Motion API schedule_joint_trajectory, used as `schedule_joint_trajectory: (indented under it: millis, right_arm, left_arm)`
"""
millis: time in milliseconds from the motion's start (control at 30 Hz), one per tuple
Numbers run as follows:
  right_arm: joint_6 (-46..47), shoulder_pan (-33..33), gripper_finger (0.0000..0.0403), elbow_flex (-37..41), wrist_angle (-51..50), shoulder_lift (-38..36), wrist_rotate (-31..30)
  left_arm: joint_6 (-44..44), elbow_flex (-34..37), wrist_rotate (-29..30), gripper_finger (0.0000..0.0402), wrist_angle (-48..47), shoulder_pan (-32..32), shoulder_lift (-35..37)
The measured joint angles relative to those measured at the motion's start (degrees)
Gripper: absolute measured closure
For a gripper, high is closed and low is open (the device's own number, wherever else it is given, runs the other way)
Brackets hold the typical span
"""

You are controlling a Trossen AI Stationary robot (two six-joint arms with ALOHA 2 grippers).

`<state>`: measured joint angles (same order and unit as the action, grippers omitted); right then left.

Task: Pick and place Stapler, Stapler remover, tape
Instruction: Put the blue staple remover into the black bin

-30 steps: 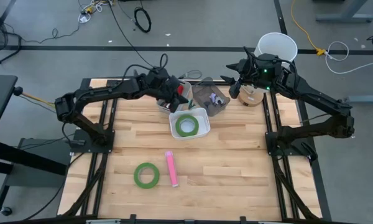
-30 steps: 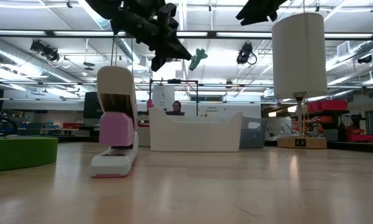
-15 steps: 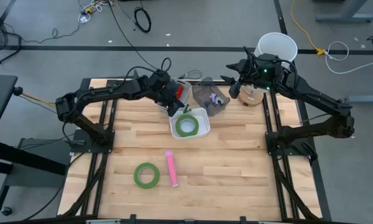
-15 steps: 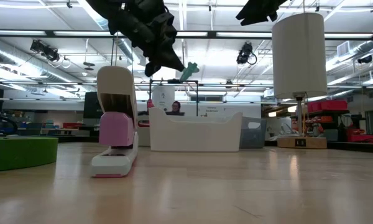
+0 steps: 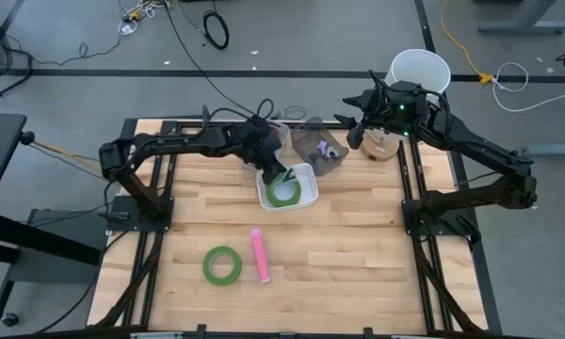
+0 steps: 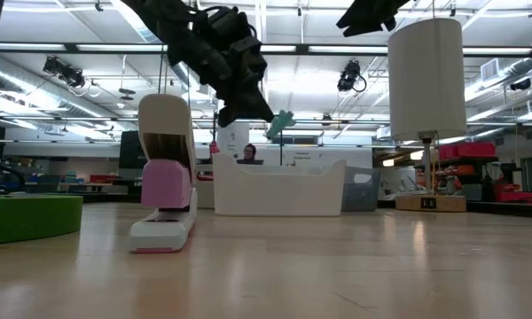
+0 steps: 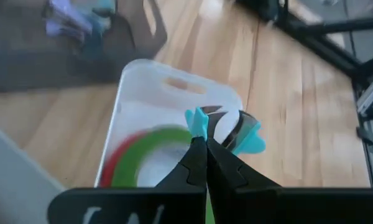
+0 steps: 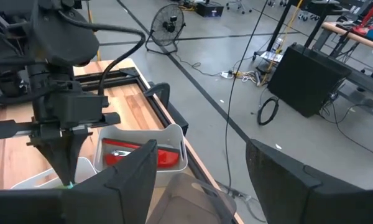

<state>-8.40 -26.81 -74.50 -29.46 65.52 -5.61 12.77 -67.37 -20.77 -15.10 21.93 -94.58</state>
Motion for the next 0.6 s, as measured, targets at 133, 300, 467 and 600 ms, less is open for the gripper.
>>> schedule_joint_trajectory:
  millis: [133,300,467,600]
  right_arm:
    - [0.02,0.00,0.0158,0.00,-0.19,0.00,0.00]
    - [0.39,0.00,0.0158,0.00,-0.22,0.00,0.01]
    - [0.37,0.00,0.0158,0.00,-0.21,0.00,0.00]
    - [0.33,0.00,0.0158,0.00,-0.21,0.00,0.00]
  left_arm:
    - [-0.01,0.00,0.70,0.0402,4.90,0.42,-0.35]
    - [0.07,-0.02,1.06,0.0402,9.42,1.79,-0.33]
    - [0.05,-0.02,0.59,0.0402,9.99,2.76,-0.33]
    - [0.02,-0.02,0.65,0.0402,12.73,2.78,-0.33]
